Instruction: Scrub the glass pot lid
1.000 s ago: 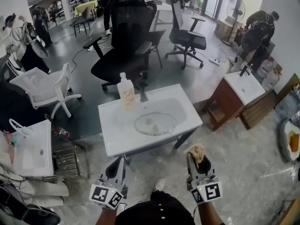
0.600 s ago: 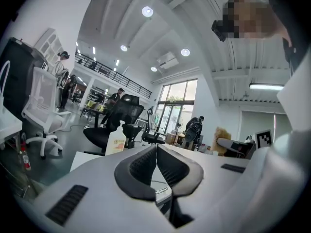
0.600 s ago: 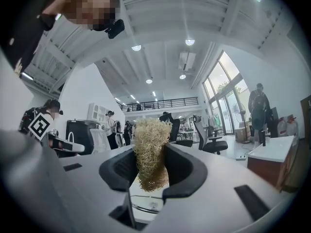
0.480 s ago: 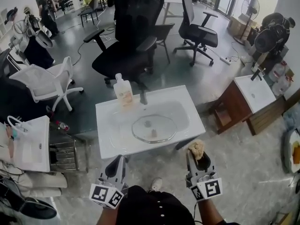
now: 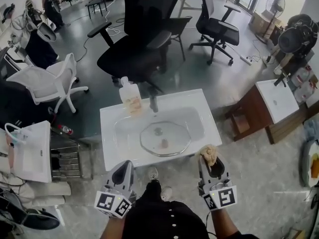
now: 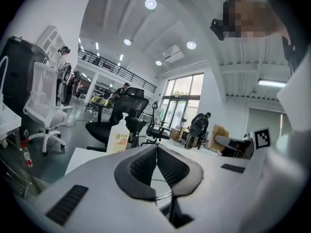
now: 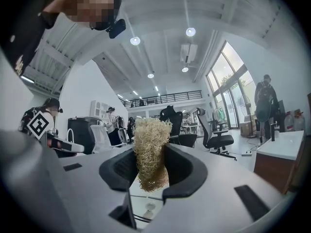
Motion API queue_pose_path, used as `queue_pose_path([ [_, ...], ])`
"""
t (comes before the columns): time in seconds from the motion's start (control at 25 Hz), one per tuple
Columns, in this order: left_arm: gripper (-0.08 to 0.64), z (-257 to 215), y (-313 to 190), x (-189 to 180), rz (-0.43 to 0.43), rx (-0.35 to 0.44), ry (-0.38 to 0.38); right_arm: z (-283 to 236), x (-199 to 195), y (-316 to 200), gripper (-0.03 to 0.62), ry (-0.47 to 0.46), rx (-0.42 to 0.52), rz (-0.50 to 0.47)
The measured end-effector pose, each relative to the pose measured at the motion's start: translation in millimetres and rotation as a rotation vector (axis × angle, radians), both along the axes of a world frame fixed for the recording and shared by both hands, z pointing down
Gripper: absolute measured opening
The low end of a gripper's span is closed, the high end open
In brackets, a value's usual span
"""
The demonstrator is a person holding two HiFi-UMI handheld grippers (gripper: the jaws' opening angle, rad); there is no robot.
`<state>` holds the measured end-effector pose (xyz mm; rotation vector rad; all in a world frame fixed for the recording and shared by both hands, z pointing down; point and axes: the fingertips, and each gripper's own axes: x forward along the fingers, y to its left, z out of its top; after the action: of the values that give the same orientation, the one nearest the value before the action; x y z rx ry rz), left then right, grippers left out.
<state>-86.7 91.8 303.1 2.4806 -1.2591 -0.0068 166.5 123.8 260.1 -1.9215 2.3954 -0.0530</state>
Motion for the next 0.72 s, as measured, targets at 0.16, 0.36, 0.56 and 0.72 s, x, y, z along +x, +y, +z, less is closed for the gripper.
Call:
queue_pose_path([
  [0.16,0.026,-3.6,-34.5,6.3,0.011,0.018,0.009,-7.6,2.1,-29.8,0.149,0.028,0.017,-0.003],
  [0.36,0.026,-2.3,-79.2,5.0,0.016,0.025,0.008,-11.0,-2.8,-73.1,0.149,0.053,0.014,-0.012],
  [0.56,0.026,27.4,-110.9,-3.4,0.024,-0.039,-0.012,4.6,-16.2,-110.5,0.149,0.116,-0.038,-0.034],
  [0.72,0.026,63.0,-127.7,-4.6,0.045,-0.131,-0.029,30.8,-28.5,-133.1,0.15,0.201,-0.096,-0.076],
])
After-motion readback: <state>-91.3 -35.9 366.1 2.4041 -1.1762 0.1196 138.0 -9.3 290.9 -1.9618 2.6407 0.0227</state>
